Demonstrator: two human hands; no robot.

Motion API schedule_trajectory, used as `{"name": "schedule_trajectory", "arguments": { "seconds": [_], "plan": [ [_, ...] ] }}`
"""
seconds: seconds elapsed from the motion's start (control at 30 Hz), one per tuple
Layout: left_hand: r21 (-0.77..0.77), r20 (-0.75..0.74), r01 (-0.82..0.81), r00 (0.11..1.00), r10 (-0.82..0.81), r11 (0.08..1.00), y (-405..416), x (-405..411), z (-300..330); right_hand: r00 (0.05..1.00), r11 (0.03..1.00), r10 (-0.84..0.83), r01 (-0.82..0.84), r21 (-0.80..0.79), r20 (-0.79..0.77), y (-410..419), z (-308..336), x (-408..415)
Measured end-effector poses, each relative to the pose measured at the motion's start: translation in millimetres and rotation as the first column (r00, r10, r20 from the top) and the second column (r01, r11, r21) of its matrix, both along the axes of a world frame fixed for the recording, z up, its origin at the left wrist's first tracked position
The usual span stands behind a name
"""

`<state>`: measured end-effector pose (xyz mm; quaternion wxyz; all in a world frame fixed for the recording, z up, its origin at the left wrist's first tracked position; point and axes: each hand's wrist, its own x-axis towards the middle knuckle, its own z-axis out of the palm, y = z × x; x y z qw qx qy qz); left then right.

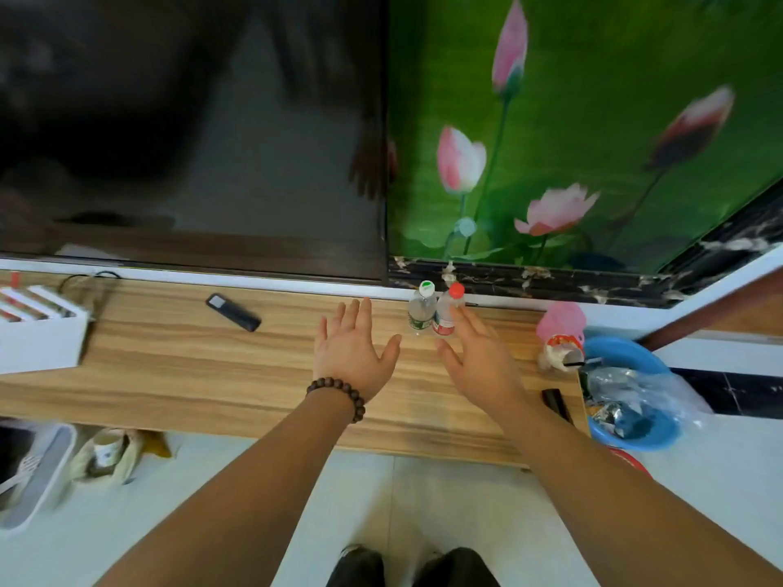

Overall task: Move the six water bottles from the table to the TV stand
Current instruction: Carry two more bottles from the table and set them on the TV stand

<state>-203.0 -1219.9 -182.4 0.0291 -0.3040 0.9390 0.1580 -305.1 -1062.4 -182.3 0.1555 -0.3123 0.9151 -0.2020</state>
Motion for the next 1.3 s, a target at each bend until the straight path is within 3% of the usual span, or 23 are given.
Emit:
{"name": "schedule_trajectory", "arguments": {
  "seconds": [0.17,0.37,0.53,0.73,0.93,1.13,1.3],
  "plan": [
    [0.027,-0.012,-0.127,0.992,0.127,0.992,4.2,63.7,71.8,0.998,0.998,0.066,-0.067,-0.005,-0.003,5.8,74.3,46.5],
    [0.032,-0.03,-0.334,0.942,0.335,0.942,8.2,132.2,104.9,0.981,0.981,0.191,-0.192,-0.026,-0.045,-15.7,102.8,82.1],
    [0.035,-0.029,-0.526,0.849,0.527,0.85,17.0,182.2,107.6,0.933,0.933,0.355,-0.357,-0.046,-0.06,-40.3,109.4,107.4],
    [0.059,-0.045,-0.719,0.691,0.721,0.693,48.4,241.4,98.5,0.797,0.799,0.6,-0.601,0.015,-0.068,-59.8,103.0,152.4],
    [0.042,-0.05,-0.888,0.456,0.888,0.458,97.5,319.9,90.1,0.586,0.587,0.809,-0.809,0.024,-0.049,-68.6,96.3,227.1],
    [0.042,-0.059,-0.994,0.095,0.994,0.098,180.3,419.2,92.1,0.283,0.283,0.959,-0.959,-0.017,-0.015,-61.0,94.0,343.5],
    [0.008,-0.051,-0.977,-0.212,0.976,-0.212,263.1,497.0,96.9,-0.005,-0.005,1.0,-1.0,-0.031,-0.015,-35.4,97.0,449.6]
  ]
}}
